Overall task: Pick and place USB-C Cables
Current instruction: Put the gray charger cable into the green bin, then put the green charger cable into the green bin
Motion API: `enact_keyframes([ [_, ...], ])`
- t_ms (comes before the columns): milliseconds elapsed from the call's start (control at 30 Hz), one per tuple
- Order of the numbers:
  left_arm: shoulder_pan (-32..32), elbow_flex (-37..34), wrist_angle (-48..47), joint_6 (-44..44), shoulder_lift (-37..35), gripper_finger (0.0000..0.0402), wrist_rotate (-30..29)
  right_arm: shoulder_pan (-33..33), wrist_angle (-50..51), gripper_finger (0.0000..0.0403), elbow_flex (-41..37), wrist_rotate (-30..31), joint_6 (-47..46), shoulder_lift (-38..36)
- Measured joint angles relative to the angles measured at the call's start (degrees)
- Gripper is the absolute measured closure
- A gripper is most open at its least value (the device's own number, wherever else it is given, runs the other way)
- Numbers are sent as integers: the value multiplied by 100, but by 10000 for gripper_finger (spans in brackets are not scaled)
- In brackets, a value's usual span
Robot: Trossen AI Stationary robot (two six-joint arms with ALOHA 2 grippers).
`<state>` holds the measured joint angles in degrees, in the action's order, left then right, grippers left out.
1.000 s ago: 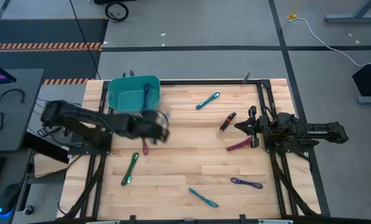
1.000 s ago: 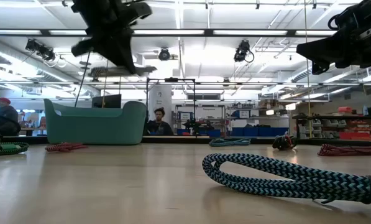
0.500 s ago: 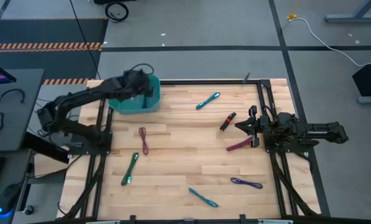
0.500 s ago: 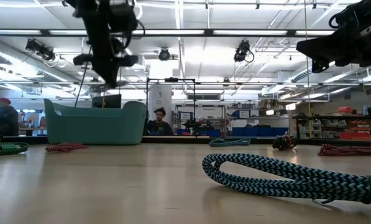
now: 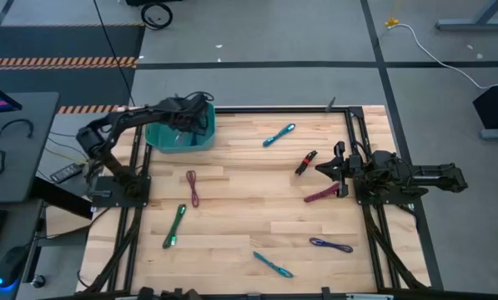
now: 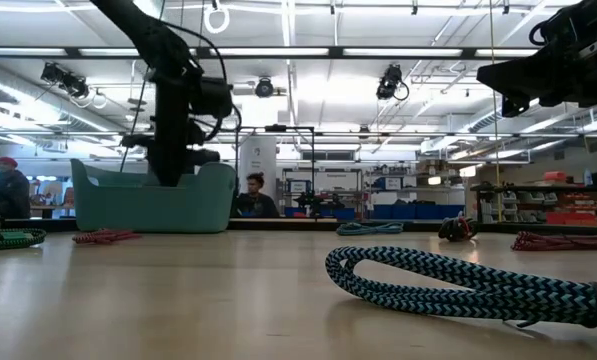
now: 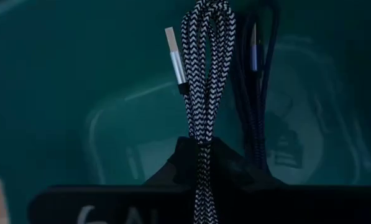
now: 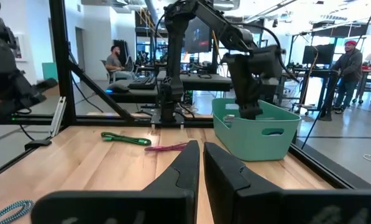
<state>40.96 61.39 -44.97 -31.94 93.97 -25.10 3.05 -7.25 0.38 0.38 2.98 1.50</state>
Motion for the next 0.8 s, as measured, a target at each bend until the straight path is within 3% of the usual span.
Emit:
enact_keyframes([
  [233, 147, 0, 264, 87, 246, 361, -10, 0, 0, 373, 0, -2, 0, 0],
  [467, 300, 2, 289, 345, 235, 280, -43, 0, 0, 373, 0, 0, 0, 0],
  [600, 298, 88, 56, 737, 150, 233, 253, 1, -1, 373, 0, 0, 0, 0],
  [800, 169, 552, -405, 762, -343, 196, 492, 2, 0, 373, 0, 0, -1, 0],
])
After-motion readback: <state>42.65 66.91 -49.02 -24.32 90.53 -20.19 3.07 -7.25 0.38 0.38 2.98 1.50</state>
